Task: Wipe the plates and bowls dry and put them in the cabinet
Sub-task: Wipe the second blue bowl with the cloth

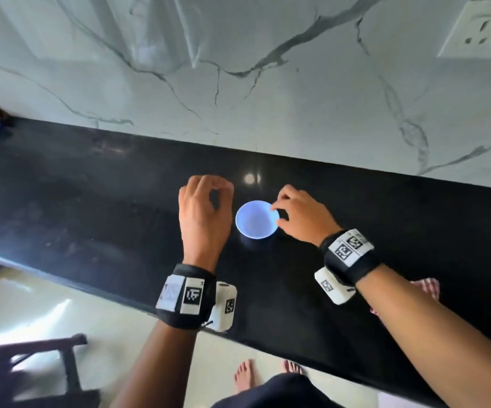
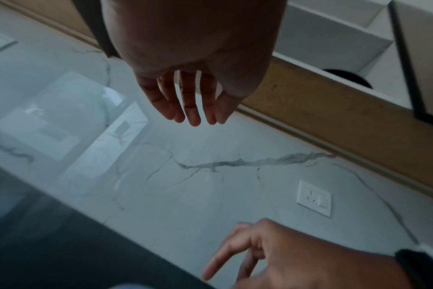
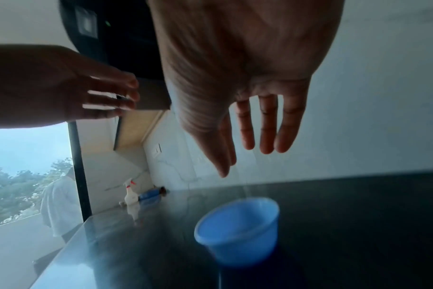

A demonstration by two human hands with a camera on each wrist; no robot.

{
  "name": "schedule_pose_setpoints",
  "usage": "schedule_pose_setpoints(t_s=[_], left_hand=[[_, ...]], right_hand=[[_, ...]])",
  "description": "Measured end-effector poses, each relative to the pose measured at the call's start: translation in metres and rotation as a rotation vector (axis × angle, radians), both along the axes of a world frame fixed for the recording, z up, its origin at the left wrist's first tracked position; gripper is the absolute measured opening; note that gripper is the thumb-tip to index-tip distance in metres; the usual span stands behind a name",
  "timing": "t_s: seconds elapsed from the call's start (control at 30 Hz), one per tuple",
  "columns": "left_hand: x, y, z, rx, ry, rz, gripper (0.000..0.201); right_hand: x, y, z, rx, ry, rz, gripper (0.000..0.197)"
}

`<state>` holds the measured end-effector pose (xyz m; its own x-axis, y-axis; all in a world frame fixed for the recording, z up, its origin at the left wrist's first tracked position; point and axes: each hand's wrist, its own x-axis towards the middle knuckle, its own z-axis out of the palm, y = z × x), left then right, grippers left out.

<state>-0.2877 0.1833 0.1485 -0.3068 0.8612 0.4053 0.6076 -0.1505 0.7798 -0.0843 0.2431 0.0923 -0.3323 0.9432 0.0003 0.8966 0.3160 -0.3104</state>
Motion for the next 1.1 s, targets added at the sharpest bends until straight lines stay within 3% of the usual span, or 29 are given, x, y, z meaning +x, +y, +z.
schedule_pose_setpoints(t_s=[0.17,0.3,0.5,0.63,0.7,0.8,0.9,1.0,1.1], left_hand=[[-0.003,-0.012,-0.036,-0.058,-0.126,0.047,0.008],[-0.003,-0.017,-0.050,-0.123,-0.168,0.041,0.015],[-0.010,-0.010,-0.075,-0.291,-0.214,0.055,0.016],[-0.005,-0.008,-0.096,-0.411,-0.126,-0.027,0.014],[0.004,-0.004,-0.101,-0.481,-0.183,-0.089,0.018],[0.027,0.000,-0.096,-0.605,-0.442,-0.253,0.033],[0.054,-0.001,-0.075,-0.684,-0.905,-0.462,0.063],[0.078,0.000,-0.055,-0.673,-1.326,-0.688,0.085],[0.099,0.004,-0.045,-0.659,-1.491,-0.704,0.092]], right_hand=[[-0.015,0.002,-0.049,-0.219,-0.132,-0.086,0.042],[-0.023,0.002,-0.064,-0.214,-0.080,-0.129,0.025],[-0.019,-0.005,-0.067,-0.136,0.184,-0.222,0.014],[0.008,-0.025,-0.067,-0.126,0.396,-0.264,0.013],[0.027,-0.037,-0.061,-0.104,0.499,-0.314,0.015],[0.048,-0.056,-0.043,-0.001,0.679,-0.383,0.018],[0.060,-0.076,-0.020,0.122,0.798,-0.360,0.021],[0.066,-0.095,0.003,0.227,0.694,-0.247,0.022],[0.074,-0.107,0.016,0.321,0.549,-0.155,0.028]])
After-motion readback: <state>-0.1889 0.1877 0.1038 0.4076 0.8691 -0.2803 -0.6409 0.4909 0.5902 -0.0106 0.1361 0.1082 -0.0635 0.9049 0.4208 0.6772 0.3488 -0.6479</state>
